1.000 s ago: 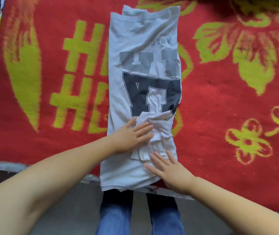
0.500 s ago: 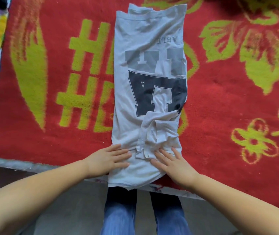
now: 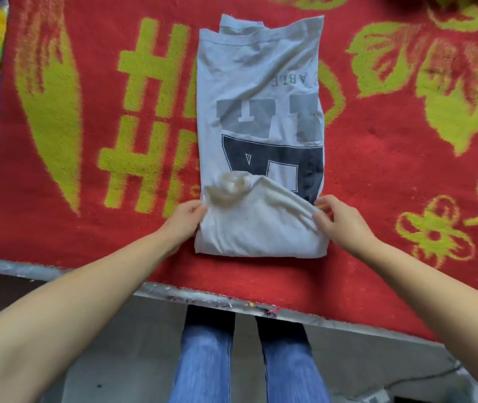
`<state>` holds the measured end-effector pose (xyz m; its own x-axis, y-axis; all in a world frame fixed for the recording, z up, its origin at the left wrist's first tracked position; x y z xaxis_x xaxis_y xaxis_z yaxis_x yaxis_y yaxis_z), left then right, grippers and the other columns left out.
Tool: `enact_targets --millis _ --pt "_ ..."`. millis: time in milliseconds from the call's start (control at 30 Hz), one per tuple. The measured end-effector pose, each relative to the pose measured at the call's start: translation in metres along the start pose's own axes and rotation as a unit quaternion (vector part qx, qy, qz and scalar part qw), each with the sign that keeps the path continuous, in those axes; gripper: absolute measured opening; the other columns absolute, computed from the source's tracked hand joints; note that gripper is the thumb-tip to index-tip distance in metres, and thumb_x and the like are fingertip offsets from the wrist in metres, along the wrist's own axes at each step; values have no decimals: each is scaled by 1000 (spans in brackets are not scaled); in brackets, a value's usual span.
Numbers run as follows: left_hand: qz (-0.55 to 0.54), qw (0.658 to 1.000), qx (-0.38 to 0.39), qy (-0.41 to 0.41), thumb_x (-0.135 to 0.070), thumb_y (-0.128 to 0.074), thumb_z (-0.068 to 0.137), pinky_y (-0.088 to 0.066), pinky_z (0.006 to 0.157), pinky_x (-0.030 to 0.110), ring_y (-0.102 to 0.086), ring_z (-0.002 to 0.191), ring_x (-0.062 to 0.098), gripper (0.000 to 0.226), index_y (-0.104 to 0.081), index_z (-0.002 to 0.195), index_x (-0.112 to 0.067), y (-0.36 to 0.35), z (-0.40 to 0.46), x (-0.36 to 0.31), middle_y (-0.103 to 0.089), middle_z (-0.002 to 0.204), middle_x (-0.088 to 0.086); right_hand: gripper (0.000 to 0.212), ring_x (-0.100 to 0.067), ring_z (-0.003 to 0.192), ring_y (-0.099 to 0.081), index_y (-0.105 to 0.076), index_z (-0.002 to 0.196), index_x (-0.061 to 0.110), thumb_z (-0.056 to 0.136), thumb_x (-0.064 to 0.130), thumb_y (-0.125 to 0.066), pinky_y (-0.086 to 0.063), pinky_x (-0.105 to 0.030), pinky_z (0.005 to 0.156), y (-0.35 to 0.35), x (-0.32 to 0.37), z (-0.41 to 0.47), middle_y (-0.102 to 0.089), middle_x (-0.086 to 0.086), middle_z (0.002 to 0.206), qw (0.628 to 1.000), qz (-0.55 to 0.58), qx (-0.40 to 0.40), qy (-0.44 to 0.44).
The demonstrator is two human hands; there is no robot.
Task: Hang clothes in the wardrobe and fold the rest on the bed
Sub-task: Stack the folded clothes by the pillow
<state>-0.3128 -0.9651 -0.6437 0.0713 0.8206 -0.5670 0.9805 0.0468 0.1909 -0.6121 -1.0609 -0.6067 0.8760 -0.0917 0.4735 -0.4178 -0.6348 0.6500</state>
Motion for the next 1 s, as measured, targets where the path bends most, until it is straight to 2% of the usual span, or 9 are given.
enact_targets --millis 167,267,367,433,567,633,800,900,1000 --pt "211 934 -234 -168 -10 -47 92 -44 85 39 -59 93 30 24 -57 113 -10 15 -18 -15 -63 103 13 45 -39 116 -50 -51 128 0 85 13 -56 -35 -40 101 1 19 -27 -54 -21 126 974 -62 -167 142" --pt "457 760 -68 -457 -25 -58 78 -40 98 44 -54 112 35 54 -48 129 -11 -41 -57 -17 -56 125 18 78 -42 129 -44 -43 138 9 66 17 -72 -38 -56 105 -46 33 -61 -44 -25 141 932 -224 -72 274" --pt "653 637 90 -399 -26 -70 61 -29 110 56 -33 139 35 91 -39 145 -12 -74 -53 16 -31 151 21 94 -43 127 -48 -53 136 18 46 9 -78 -38 -69 93 -81 27 -62 -46 -22 141 897 -369 52 236" --pt "678 647 75 -342 -17 -59 69 -9 115 52 -9 146 35 92 -18 152 -14 -74 -40 14 -6 156 22 72 -41 122 -53 -59 131 20 60 9 -66 -40 -70 88 -75 32 -42 -52 -20 137 890 -400 44 213" --pt "702 639 37 -311 -5 -27 72 -43 101 50 -45 130 37 70 -51 137 -16 -72 -28 -12 -44 141 25 60 -43 121 -54 -62 127 17 78 10 -28 -39 -69 90 -58 53 -15 -53 -22 136 881 -430 43 194" --pt "713 638 60 -284 0 -22 81 -20 114 50 -16 142 44 71 -24 150 -12 -66 -25 -15 -13 152 31 64 -44 140 -26 -35 147 22 86 6 -22 -20 -68 105 -61 51 -15 -24 -21 154 872 -446 84 183" --pt "639 691 327 -86 8 -35 85 -12 117 36 -5 146 34 80 -4 154 -17 -62 -58 -4 1 158 21 74 -29 140 -28 -30 147 33 83 -3 -40 -33 -43 109 -52 48 -45 -31 -5 152 887 -293 301 193" --pt "541 733 413 -17 8 -34 82 -44 88 30 -54 114 35 38 -52 112 -6 -50 -63 -37 -57 117 20 48 -19 103 -60 -61 116 22 76 -1 -47 -46 -31 87 -18 60 -35 -67 -1 111 910 -138 354 166" --pt "541 779 313 -52 3 -41 84 -34 50 24 -50 72 22 18 -50 78 -11 -22 -23 -92 -52 74 9 46 -21 95 -60 -60 122 16 78 3 -57 -38 -24 73 26 67 17 -67 -6 106 956 -130 223 137"
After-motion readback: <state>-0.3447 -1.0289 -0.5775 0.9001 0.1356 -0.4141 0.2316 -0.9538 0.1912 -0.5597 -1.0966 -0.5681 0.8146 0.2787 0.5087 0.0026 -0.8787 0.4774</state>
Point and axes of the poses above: each hand's wrist, its own z-axis towards the middle knuckle, its own y-axis out of the back of the hand, x = y × z, the point moved 6 cm from there along z, towards the middle knuckle
